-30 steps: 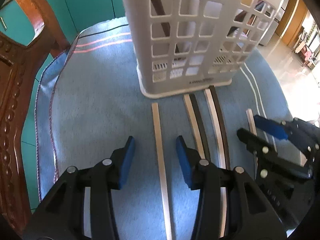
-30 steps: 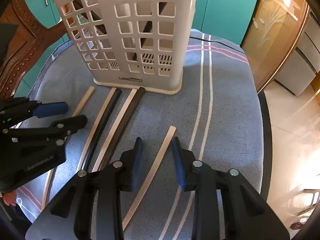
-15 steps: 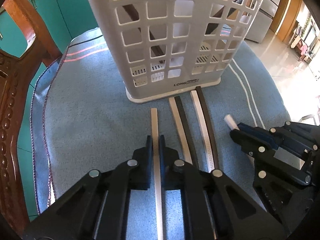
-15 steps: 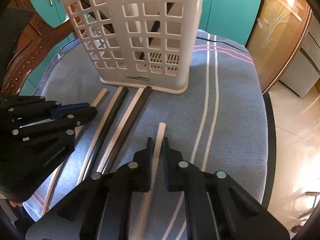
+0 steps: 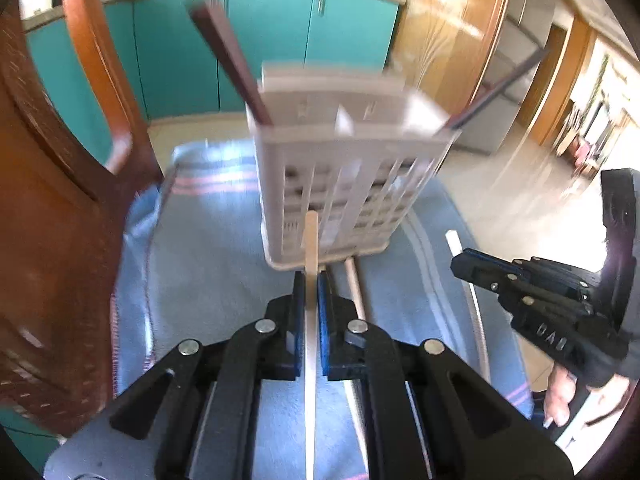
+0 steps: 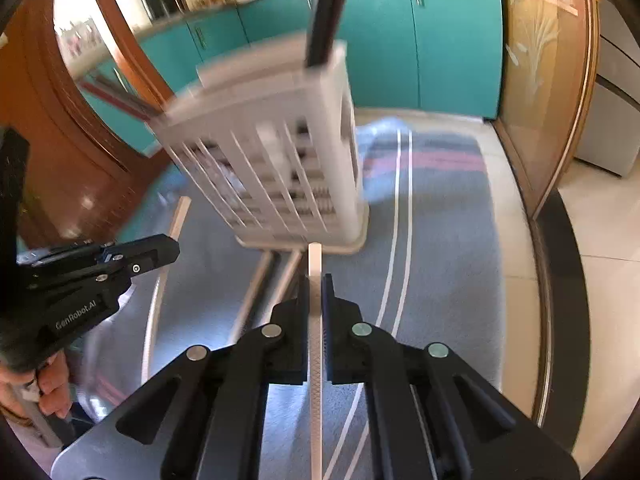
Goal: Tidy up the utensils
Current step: 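Grasp a wooden chopstick with the left tool while the right grasps a white one, then lift both chopsticks over the white caddy and open both tools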
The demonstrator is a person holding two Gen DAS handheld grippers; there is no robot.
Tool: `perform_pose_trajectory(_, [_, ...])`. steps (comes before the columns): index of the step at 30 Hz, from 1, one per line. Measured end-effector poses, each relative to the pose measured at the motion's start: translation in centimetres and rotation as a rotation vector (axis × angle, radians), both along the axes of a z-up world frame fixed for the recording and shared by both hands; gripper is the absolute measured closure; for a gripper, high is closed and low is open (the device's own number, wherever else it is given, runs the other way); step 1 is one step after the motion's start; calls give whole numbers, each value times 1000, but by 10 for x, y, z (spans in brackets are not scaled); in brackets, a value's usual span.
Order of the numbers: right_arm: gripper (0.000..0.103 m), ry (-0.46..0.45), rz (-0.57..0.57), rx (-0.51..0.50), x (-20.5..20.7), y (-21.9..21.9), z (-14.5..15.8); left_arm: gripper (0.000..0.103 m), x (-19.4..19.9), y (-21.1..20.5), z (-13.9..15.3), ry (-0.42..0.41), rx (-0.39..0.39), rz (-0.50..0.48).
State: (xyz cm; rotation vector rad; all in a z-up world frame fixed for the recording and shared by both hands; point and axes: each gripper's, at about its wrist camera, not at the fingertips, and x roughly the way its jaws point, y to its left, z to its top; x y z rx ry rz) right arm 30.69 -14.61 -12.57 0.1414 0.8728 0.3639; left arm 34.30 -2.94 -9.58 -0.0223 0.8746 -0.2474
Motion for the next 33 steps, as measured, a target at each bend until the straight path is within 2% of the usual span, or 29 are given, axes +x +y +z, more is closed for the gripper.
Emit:
perform_pose_trajectory(6, [96,-159,41,119,-30,-25,69,96,-51,17,77,-185,-91,-30])
perform_pose_trajectory(12, [96,-323,39,202,-44,-32,138,96,-66,31,154,-358,-158,-22])
perform_pose_trajectory(13, [96,-351,33,207,-43,-31,149,96,-66,35,172,-402,-178,-7])
perform_pose_trajectory(17, [96,-459,-19,219,-36,-32,198,96,-63,43,214,-512,-218,42])
perform_pose_trajectory(21, [96,-540,-90,233,-22,-39,222,96,-60,47,225,-577,-208,91])
perform_pose_trajectory(26, [96,-577,-146,282,-7,-50,223,96,-40,60,218,-559,-236,127])
perform_pose_trajectory(29, [96,-604,-173,297,1,-53,219,96,-18,54,205,-539,-205,172])
perform_pose_trajectory(33, [96,-661,-208,275,1,-54,212,96,2,48,186,-481,-196,181])
